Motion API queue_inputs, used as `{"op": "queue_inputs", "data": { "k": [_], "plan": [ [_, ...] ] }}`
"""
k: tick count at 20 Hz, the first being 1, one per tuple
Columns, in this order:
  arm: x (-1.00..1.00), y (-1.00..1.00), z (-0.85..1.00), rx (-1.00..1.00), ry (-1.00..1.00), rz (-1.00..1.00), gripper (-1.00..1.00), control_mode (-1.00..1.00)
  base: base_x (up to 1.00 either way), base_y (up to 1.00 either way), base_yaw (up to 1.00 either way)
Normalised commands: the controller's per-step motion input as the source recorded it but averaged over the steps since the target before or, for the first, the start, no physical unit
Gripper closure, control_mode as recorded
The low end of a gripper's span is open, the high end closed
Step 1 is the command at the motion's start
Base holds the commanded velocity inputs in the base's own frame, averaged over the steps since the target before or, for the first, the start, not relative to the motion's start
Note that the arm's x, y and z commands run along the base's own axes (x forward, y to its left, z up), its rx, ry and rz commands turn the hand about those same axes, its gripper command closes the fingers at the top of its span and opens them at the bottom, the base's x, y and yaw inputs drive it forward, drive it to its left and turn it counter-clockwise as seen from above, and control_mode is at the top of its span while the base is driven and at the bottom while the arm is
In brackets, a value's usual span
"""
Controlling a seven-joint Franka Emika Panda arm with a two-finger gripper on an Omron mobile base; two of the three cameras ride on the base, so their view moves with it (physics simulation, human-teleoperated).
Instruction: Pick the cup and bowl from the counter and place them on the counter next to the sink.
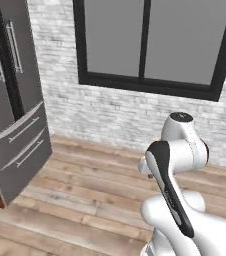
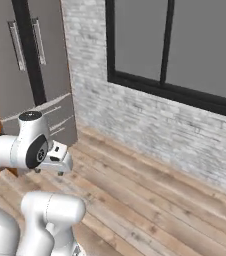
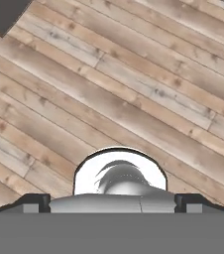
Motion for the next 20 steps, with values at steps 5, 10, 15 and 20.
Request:
{"op": "queue_inputs", "data": {
  "k": [5, 10, 15, 20],
  "plan": [
    [0.0, 0.0, 0.0, 0.0, 0.0, 0.0, -1.0, 1.0, 0.11, 0.12, 0.81],
    [0.0, 0.0, 0.0, 0.0, 0.0, 0.0, -1.0, 1.0, 0.11, 0.1, 0.79],
    [0.0, 0.0, 0.0, 0.0, 0.0, 0.0, -1.0, 1.0, 0.11, 0.1, 0.63],
    [0.0, 0.0, 0.0, 0.0, 0.0, 0.0, -1.0, 1.0, 0.93, -0.07, 0.11]
  ]
}}
